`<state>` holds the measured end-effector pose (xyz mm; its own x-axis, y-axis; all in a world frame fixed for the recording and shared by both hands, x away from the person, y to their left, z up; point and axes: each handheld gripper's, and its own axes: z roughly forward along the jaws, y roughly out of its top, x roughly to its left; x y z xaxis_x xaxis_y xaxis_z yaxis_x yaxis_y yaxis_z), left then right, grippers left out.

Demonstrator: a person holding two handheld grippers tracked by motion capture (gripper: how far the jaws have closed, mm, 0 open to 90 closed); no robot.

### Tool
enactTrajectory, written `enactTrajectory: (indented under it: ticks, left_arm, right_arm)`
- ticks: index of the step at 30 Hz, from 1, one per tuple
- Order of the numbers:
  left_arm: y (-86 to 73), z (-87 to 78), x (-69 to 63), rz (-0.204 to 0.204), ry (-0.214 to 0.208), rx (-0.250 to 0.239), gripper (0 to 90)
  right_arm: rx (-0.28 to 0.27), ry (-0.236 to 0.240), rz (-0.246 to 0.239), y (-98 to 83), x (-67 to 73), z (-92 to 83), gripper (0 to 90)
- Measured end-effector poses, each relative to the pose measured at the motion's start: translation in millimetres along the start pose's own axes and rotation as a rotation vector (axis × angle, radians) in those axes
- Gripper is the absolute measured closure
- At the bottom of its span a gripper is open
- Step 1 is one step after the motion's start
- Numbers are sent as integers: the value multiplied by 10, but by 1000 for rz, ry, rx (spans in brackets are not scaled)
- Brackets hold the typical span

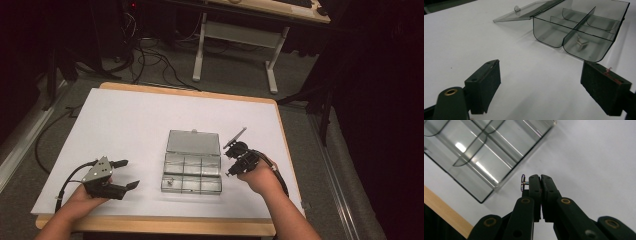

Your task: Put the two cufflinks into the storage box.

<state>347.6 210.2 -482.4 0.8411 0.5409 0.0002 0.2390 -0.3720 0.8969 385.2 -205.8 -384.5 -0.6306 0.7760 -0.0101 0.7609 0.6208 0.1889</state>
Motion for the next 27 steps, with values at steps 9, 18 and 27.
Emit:
enactTrajectory:
  ticks: [9, 18, 27]
  left_arm:
    - [0, -1, 2, 0, -2, 0, 168]
    - [0, 0, 1, -1, -2, -1, 168]
    - [0, -1, 0, -1, -3, -2, 168]
  right_arm:
    - [-1, 6, -46, 125, 164, -64, 887]
    - [-5, 10, -102, 256, 305, -95, 887]
    - [-10, 20, -146, 381, 477, -78, 886]
